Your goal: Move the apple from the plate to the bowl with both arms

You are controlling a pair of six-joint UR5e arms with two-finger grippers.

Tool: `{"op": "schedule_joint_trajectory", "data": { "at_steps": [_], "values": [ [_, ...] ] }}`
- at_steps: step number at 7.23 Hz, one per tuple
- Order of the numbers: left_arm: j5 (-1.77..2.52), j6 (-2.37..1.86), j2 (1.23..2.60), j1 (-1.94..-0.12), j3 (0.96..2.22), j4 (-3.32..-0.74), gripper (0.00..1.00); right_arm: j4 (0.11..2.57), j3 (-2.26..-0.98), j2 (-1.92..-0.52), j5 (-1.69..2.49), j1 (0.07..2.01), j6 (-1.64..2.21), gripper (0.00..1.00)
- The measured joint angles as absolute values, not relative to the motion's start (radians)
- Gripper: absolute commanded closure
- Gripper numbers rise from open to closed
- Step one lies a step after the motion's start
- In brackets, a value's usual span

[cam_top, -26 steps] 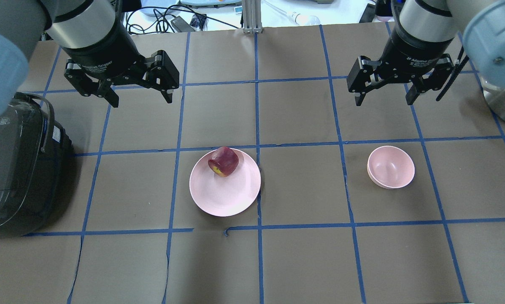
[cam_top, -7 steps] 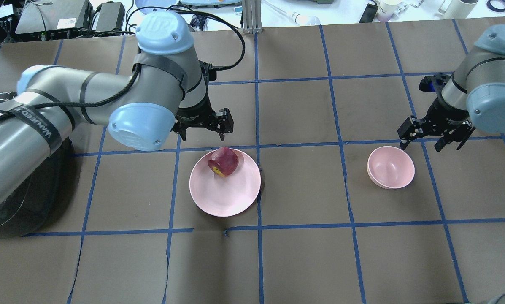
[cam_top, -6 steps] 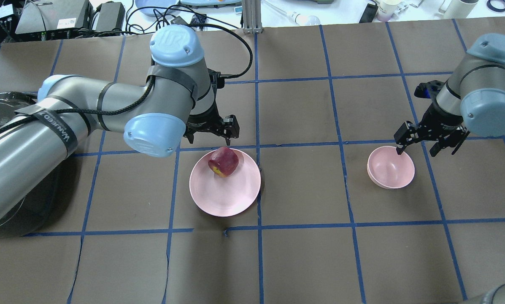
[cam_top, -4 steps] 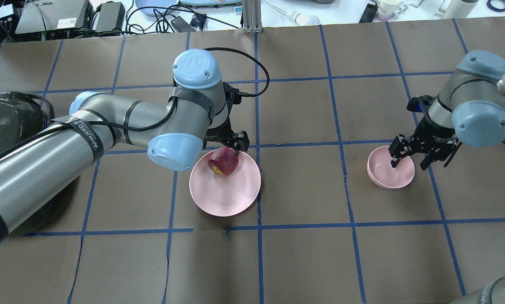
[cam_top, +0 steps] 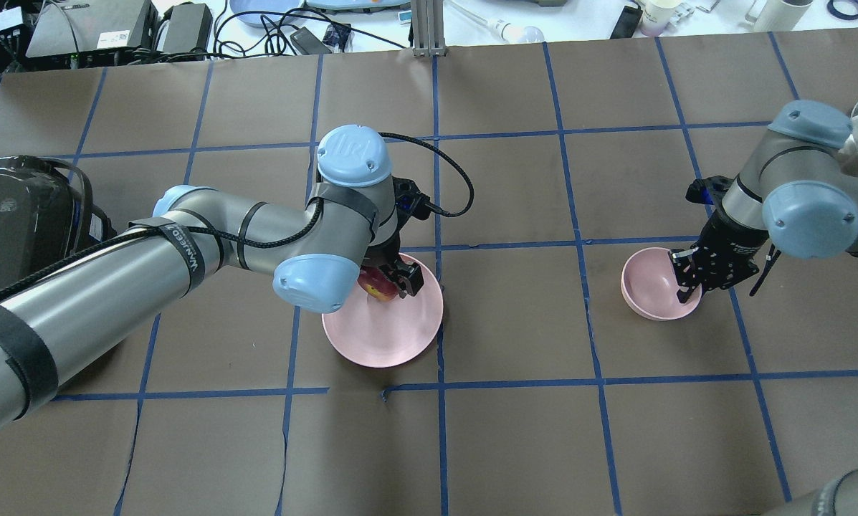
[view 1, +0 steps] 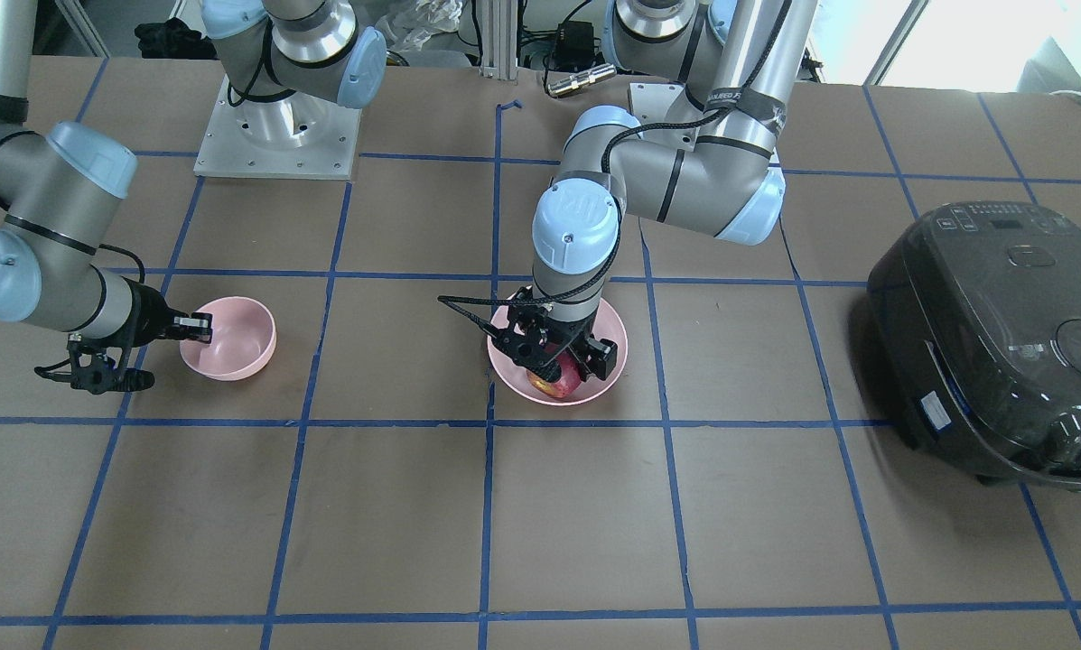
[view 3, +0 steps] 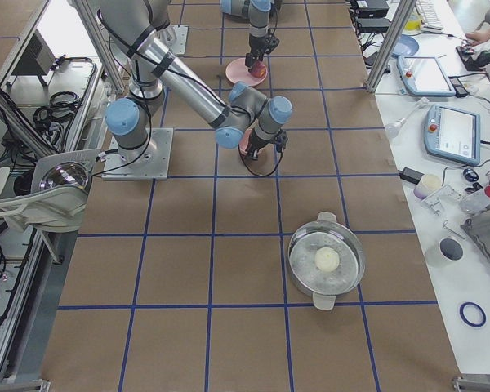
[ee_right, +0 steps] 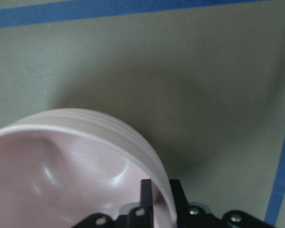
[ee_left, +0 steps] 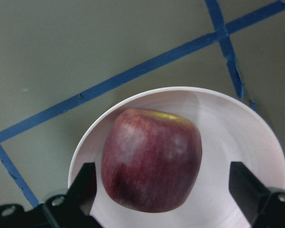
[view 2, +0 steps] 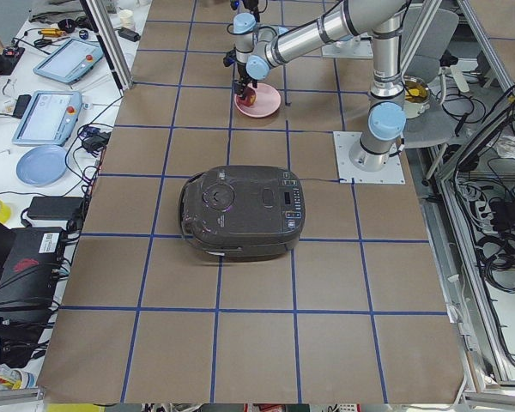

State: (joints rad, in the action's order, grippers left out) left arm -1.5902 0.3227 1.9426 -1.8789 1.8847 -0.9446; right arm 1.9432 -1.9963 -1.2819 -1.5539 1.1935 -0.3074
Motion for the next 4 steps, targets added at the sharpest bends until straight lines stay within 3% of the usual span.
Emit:
{"op": "schedule_joint_trajectory", "data": {
  "at_steps": [2,3,4],
  "values": [
    [-1.591,0.336,1.961,-1.879,1.888,-0.913,0.32,1.915,-1.979,-1.299,-1.554,1.196,-0.283,1.00],
    [-1.591,0.336,1.964,-1.878,1.886,-0.902,0.59,1.867,-1.949,-1.322,-1.530,1.209,-0.235,1.00],
    [-1.591,0.332,1.959,-1.877,1.885,-0.896,0.70,1.813,-1.914,-1.339,-1.479,1.239,-0.163,1.00]
  ]
}}
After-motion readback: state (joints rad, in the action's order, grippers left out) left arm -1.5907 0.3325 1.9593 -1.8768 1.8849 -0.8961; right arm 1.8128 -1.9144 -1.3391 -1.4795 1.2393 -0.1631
